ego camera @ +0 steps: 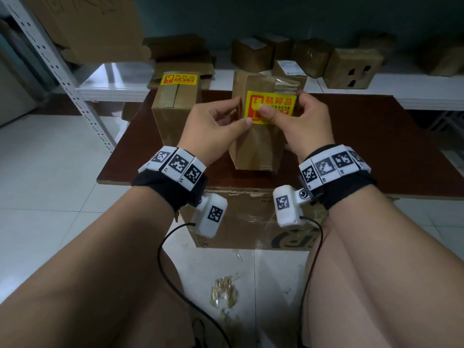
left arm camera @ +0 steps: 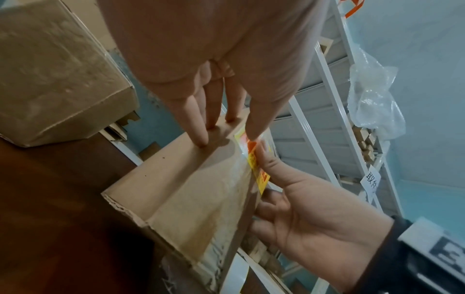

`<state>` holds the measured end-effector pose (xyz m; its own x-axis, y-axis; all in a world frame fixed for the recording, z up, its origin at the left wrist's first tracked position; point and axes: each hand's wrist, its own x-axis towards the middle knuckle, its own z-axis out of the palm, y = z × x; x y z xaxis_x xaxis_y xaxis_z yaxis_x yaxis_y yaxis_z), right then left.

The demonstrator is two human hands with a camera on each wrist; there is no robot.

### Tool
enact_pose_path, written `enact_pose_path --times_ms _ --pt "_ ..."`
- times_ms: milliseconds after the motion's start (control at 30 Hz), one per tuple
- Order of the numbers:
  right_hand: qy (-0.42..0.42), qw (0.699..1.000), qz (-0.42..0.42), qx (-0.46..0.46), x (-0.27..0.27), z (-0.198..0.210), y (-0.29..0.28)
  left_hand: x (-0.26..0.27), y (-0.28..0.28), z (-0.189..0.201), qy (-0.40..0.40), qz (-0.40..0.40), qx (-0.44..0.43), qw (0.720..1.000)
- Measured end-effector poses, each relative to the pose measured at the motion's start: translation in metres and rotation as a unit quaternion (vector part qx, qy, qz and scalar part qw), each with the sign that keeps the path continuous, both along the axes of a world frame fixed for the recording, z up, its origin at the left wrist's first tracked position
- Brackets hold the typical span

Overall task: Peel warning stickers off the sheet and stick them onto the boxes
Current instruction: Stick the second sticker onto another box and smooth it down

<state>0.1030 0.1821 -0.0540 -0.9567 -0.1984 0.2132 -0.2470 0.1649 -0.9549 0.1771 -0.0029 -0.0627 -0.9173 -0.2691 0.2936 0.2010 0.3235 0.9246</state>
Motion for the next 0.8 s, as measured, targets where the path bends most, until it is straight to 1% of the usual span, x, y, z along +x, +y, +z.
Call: enact_pose_path --times_ms 67,167,233,300,367,467,533,600,700,800 --pt "-0.010 1.000 0.007 -0.011 -0.002 -0.001 0.000 0.000 0.000 0.000 0.006 0.008 -0.012 1.000" --pt "-0.031 0.998 0.027 -0.037 -0.004 -0.001 -0.001 -0.001 0.001 0.002 0.006 0.023 -0.002 1.000" --pt "-0.036 0.998 0.026 -0.034 -0.002 0.002 -0.001 -0.002 0.000 0.003 0.000 0.036 0.012 0.999" --pt "-0.046 0.998 0.024 -0.025 0.000 0.005 -0.002 -0.004 -0.001 0.002 -0.012 0.057 0.003 0.998" --pt "-0.029 0.999 0.015 0.005 0.005 0.006 -0.003 -0.005 0.000 0.001 -0.018 0.071 -0.023 0.997" --pt "0.023 0.997 -0.026 0.063 0.006 0.001 -0.005 -0.006 0.004 -0.004 -0.041 0.076 -0.067 0.994" --pt "0.040 0.996 -0.037 0.073 0.002 -0.002 -0.006 -0.007 0.005 -0.008 -0.057 0.076 -0.086 0.992" --pt "0.048 0.996 -0.028 0.073 -0.004 -0.003 -0.005 -0.009 0.005 -0.010 -0.065 0.086 -0.080 0.991" --pt "0.043 0.998 0.017 0.045 -0.011 -0.006 -0.003 -0.009 0.004 -0.008 -0.062 0.107 -0.040 0.991" --pt "0.041 0.998 0.037 0.040 -0.009 -0.008 -0.006 -0.007 0.004 -0.005 -0.047 0.130 -0.042 0.990"
